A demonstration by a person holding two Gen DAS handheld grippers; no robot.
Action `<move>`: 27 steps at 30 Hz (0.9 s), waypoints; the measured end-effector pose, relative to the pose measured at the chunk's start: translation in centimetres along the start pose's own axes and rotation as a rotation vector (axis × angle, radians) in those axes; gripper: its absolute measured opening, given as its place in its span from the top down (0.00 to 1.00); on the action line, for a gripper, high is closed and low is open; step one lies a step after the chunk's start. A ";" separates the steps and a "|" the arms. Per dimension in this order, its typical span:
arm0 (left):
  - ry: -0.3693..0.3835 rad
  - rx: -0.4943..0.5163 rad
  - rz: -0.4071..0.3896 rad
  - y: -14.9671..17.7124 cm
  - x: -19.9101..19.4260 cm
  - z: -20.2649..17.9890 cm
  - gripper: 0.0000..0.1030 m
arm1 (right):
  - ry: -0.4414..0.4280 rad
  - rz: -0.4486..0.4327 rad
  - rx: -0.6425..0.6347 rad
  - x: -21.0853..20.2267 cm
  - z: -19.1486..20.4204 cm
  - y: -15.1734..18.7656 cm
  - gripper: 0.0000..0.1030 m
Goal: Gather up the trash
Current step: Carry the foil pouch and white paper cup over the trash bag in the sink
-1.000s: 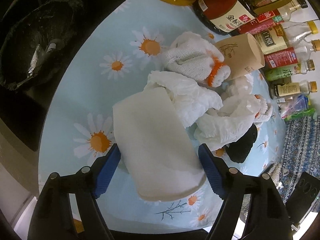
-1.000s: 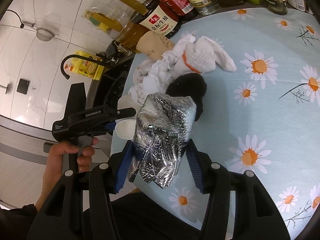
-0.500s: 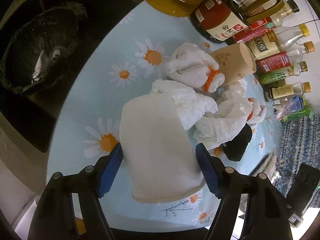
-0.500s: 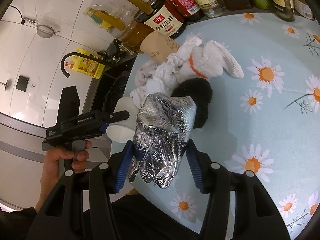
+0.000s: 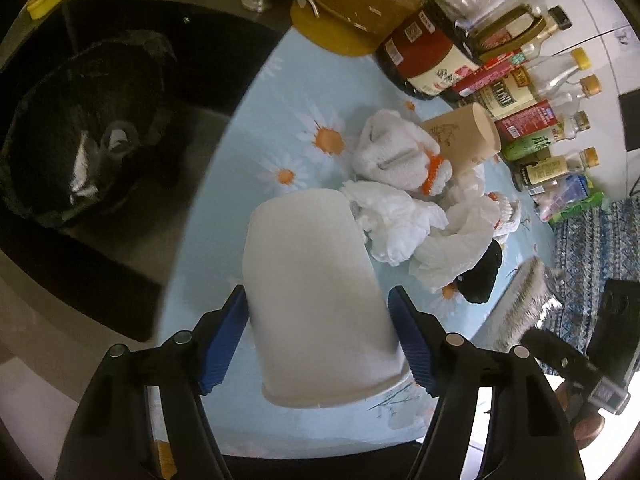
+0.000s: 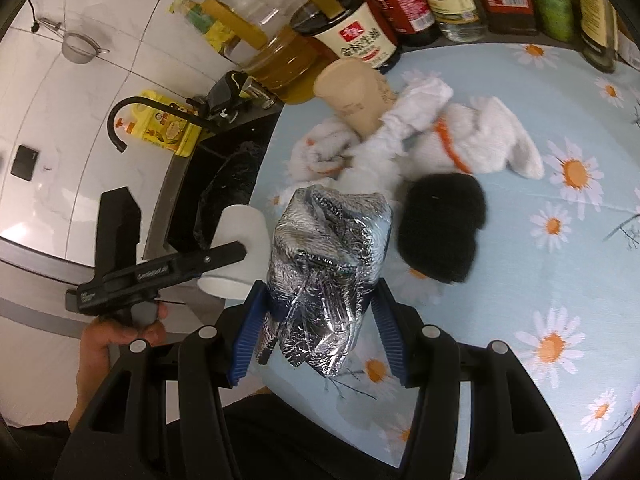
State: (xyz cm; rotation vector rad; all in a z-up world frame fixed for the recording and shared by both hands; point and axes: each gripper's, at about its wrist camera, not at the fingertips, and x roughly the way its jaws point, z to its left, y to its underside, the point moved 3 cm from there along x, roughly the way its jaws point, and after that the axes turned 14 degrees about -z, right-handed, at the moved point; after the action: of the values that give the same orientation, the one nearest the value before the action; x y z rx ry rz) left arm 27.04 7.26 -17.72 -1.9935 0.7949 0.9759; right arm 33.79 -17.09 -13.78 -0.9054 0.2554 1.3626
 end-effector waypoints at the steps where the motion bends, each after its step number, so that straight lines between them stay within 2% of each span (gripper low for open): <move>1: 0.003 0.006 -0.004 -0.2 -0.3 0.3 0.33 | 0.004 0.001 -0.002 0.3 0.4 0.0 0.48; 5: 0.015 0.033 -0.026 -1.4 -1.7 2.3 0.33 | 0.030 0.022 -0.013 2.3 2.7 -0.1 0.48; 15: 0.097 0.004 -0.039 -4.4 -3.8 7.1 0.33 | 0.078 0.101 -0.076 8.2 9.0 -0.3 0.48; 27: 0.128 0.004 -0.056 -9.2 -6.2 15.0 0.33 | 0.094 0.141 -0.104 16.4 16.2 -0.8 0.47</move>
State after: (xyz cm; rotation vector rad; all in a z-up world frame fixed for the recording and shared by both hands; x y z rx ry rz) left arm 25.63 25.70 -15.47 -2.0798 0.8042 0.8206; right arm 33.06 5.95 -13.46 -1.0562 0.3277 1.4759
